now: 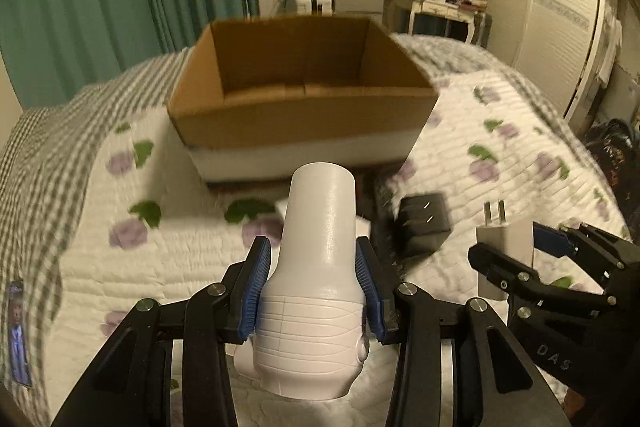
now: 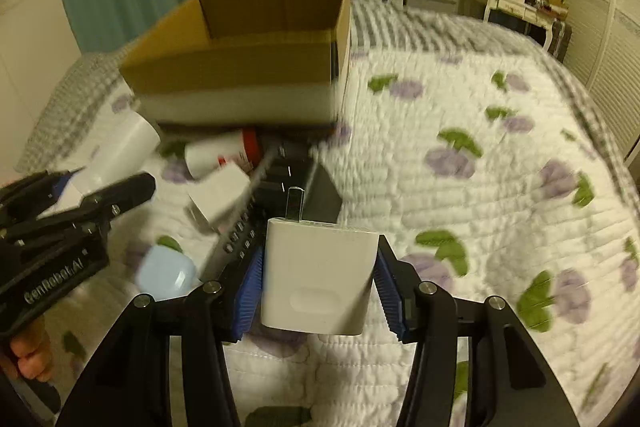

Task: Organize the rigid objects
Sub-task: 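Lower hair dryer and charger into the box and open both grippers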

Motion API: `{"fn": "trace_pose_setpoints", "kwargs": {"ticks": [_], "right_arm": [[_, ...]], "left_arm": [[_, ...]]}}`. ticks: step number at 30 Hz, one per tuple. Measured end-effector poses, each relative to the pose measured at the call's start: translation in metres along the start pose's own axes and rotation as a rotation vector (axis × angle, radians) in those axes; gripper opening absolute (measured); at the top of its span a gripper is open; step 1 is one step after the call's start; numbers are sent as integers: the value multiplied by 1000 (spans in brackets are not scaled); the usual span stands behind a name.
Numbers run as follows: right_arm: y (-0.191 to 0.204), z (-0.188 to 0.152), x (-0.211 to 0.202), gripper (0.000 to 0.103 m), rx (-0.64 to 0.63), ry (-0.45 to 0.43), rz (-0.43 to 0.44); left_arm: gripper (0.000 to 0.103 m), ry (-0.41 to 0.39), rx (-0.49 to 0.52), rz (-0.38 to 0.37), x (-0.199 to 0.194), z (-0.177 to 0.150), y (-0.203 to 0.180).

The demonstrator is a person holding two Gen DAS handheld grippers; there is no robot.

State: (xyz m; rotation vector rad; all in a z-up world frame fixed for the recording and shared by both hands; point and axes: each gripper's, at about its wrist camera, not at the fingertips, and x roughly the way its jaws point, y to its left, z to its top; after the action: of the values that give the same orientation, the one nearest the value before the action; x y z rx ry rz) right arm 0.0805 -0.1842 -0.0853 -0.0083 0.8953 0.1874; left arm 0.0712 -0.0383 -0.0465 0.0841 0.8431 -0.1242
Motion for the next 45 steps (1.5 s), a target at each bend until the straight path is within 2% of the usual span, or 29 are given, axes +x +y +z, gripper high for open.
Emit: {"fn": "trace_pose_setpoints", "kwargs": {"ticks": [7, 12, 18, 24, 29, 32, 35, 36, 37, 38, 40, 45], "right_arm": [[10, 55, -52, 51, -39, -123, 25], [18, 99, -64, 51, -93, -177, 22], [14, 151, -44, 51, -106, -195, 44], [7, 190, 2, 51, -110, -182, 61], [4, 200, 37, 51, -119, -166, 74], [4, 202, 53, 51, -117, -156, 87], [4, 202, 58, 52, -108, -166, 106], [4, 201, 57, 57, -97, -173, 116], [2, 200, 54, 66, -83, -182, 122], [1, 200, 50, 83, -71, -192, 127], [-2, 201, 33, 84, -51, -231, 122], [-7, 202, -21, 84, -46, -267, 77]], "left_arm": [[43, -74, -34, -16, -20, 50, 14], [43, -100, -34, -2, -17, 87, 21], [43, -83, -13, -4, 24, 129, 25], [43, -38, -13, 19, 79, 151, 35], [43, -1, -17, 36, 115, 151, 43], [44, -9, -20, 35, 123, 146, 45], [46, -18, -32, 23, 122, 142, 46], [52, -19, -36, 21, 120, 141, 47], [56, -17, -40, 27, 117, 140, 47], [60, -15, -45, 36, 112, 140, 48], [60, -11, -48, 38, 101, 143, 48], [61, -36, -50, 46, 49, 146, 43]]}}
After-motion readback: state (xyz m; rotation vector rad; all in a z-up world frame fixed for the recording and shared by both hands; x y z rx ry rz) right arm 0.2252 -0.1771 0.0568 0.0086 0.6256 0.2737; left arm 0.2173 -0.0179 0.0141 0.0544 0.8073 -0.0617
